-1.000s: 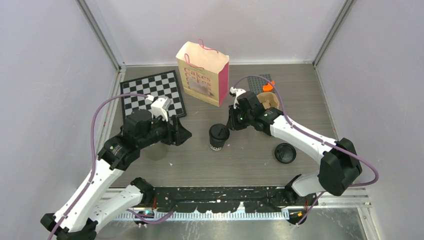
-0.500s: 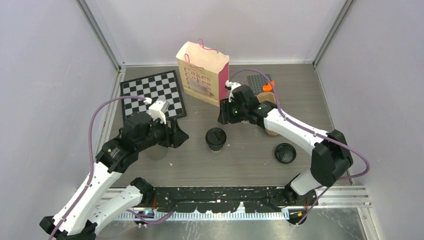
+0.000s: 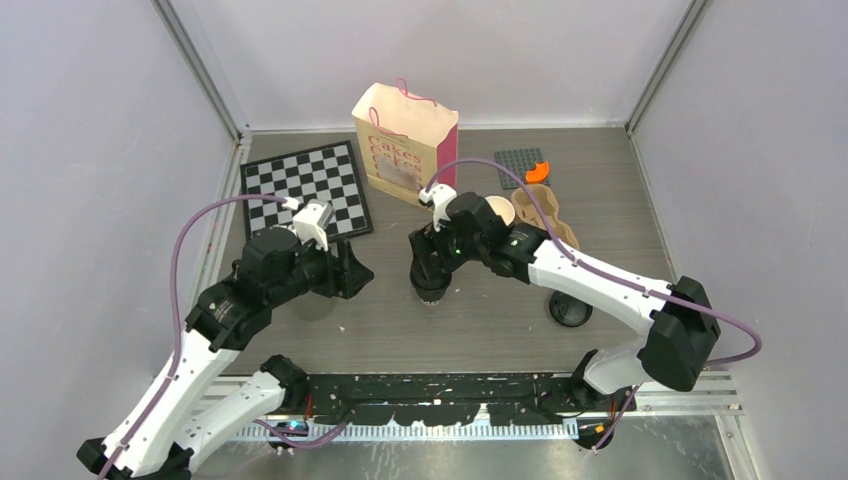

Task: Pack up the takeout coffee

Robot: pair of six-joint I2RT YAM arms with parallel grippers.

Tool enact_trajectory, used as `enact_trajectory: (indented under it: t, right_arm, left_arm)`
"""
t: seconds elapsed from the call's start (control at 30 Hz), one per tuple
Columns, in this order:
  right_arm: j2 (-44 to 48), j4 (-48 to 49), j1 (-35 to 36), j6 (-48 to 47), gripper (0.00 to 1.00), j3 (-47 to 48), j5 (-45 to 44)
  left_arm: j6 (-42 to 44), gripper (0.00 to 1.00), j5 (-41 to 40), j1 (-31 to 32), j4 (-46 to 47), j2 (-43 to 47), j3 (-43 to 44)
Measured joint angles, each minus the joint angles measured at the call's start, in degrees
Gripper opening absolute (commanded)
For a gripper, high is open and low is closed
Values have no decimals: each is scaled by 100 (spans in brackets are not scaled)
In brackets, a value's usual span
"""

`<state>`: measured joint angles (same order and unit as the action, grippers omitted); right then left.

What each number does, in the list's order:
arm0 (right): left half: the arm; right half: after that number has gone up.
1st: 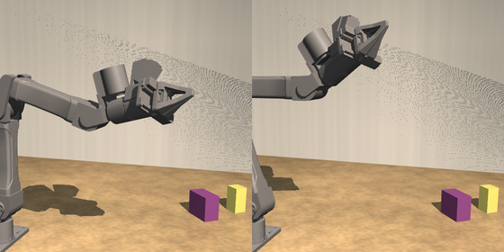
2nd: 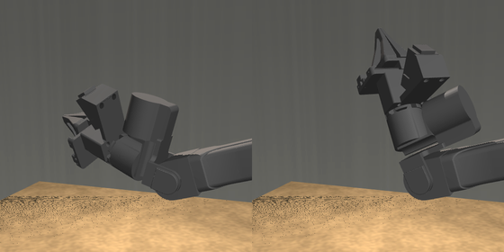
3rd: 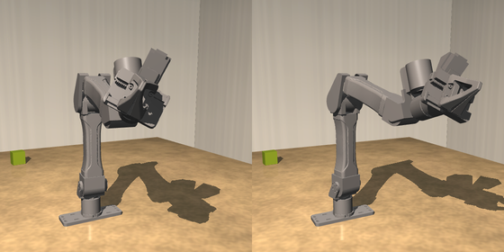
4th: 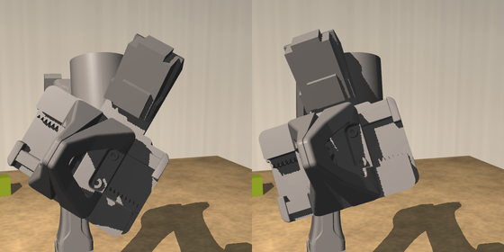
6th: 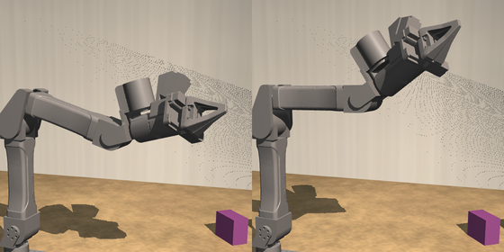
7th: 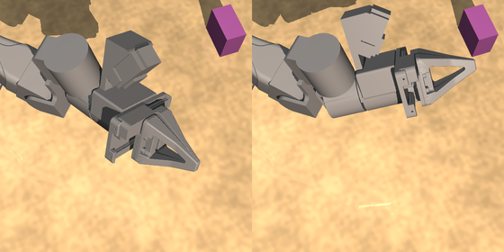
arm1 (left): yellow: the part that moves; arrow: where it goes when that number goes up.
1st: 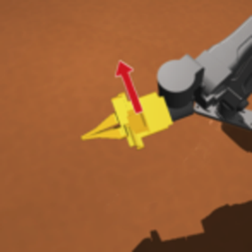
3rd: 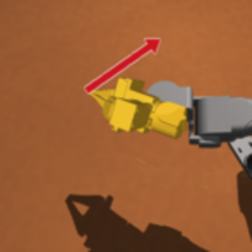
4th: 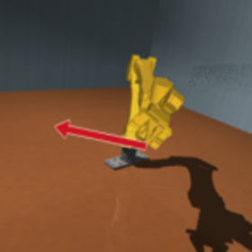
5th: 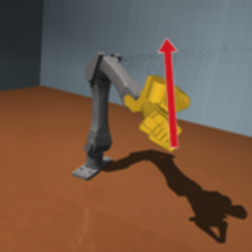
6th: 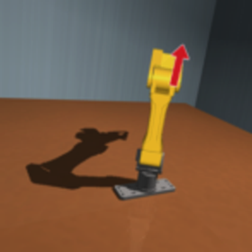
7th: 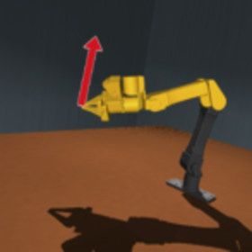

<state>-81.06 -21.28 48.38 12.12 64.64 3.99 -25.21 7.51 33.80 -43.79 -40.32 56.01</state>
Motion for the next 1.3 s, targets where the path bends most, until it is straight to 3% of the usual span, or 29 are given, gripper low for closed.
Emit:
enact_trajectory:
  t: [0.4, 1.3]
  right_arm:
    - [-319, -63, 328, -459, 91, -15, -638]
    - [-498, -52, 520, -496, 92, -68, -953]
  left_arm:
    - [-20, 65, 70, 0, 0, 83, -2]
    - [-26, 68, 66, 0, 20, 83, -85]
